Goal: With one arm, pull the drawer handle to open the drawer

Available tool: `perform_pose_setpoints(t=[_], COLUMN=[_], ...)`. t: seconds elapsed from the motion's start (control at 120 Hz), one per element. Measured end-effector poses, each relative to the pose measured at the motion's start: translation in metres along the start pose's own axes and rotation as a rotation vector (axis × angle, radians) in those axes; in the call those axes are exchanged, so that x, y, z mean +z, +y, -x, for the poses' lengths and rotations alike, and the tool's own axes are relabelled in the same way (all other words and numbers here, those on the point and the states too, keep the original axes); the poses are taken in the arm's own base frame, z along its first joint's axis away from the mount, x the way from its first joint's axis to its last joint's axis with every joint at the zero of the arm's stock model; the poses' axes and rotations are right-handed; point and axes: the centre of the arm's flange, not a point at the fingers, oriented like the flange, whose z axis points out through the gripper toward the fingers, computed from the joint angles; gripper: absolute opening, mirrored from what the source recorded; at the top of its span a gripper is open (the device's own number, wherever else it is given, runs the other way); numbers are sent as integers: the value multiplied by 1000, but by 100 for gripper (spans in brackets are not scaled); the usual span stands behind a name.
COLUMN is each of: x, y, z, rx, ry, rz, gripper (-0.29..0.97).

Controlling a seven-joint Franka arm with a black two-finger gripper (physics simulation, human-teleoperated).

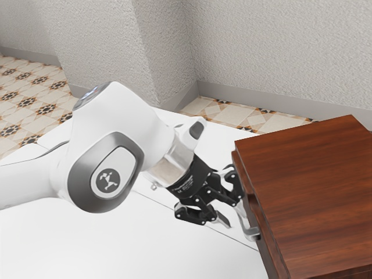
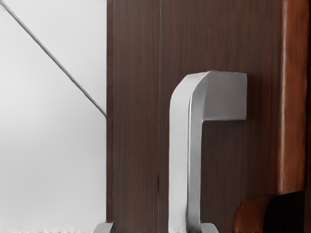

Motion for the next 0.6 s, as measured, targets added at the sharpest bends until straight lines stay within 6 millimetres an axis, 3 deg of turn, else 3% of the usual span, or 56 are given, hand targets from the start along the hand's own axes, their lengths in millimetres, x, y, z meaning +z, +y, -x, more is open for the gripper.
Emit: perform_pose_setpoints(t=[0.6], x=[-17], y=[-24], z=[5], rx=[-49], ry=[-53], rz=[-78], gripper=[17])
